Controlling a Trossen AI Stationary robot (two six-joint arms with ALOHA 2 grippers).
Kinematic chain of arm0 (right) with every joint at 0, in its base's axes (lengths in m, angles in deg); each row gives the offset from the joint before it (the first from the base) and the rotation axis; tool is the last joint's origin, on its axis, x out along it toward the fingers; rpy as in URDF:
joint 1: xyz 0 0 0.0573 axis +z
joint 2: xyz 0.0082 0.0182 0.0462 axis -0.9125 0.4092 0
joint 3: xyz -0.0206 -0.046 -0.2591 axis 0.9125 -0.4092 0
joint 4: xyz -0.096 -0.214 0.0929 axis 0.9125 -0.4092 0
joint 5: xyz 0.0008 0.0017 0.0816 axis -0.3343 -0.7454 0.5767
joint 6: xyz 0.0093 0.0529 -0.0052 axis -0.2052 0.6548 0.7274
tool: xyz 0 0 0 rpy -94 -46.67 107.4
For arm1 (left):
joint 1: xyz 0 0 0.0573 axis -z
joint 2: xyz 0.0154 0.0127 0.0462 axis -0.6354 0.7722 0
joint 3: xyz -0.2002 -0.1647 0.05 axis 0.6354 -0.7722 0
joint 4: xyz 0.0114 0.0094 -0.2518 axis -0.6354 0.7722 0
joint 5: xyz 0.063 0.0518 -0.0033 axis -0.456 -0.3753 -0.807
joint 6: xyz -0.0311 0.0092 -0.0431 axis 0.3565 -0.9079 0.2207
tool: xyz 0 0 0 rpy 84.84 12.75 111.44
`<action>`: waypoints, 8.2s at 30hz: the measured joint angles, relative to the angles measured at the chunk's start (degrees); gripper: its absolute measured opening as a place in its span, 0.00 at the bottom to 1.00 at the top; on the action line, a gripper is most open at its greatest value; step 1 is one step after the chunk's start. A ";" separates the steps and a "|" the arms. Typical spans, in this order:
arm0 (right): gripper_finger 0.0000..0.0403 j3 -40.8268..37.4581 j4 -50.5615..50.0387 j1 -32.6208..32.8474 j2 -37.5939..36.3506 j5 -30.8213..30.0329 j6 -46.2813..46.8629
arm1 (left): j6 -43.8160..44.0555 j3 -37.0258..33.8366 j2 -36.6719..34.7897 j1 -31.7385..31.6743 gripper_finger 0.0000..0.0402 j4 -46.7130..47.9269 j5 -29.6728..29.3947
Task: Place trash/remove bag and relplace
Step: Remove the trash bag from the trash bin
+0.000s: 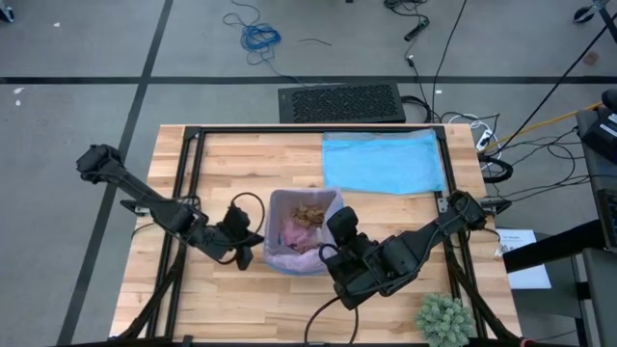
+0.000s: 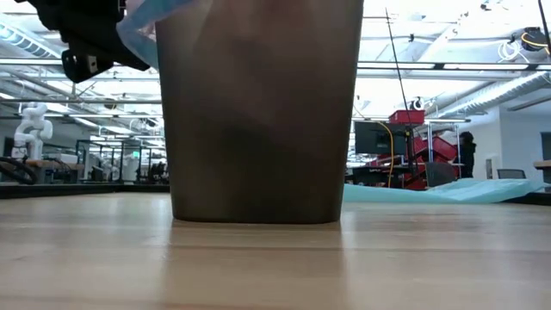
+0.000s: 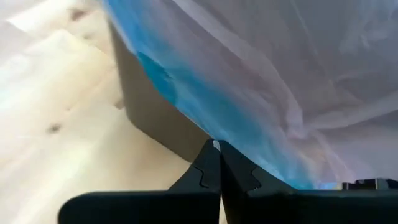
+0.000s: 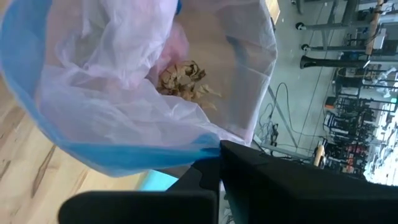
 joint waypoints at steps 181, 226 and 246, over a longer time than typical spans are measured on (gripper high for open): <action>0.00 -0.02 0.27 1.09 0.02 -4.56 1.52 | -28.77 -10.87 -20.53 -12.88 0.00 -34.68 11.08; 0.32 0.04 3.95 -1.84 -8.34 1.47 13.19 | -7.99 43.93 -1.63 -6.13 0.00 58.21 -6.45; 0.52 0.02 6.70 -0.79 -8.79 9.28 9.86 | -34.36 44.81 29.58 15.36 0.00 61.33 -10.94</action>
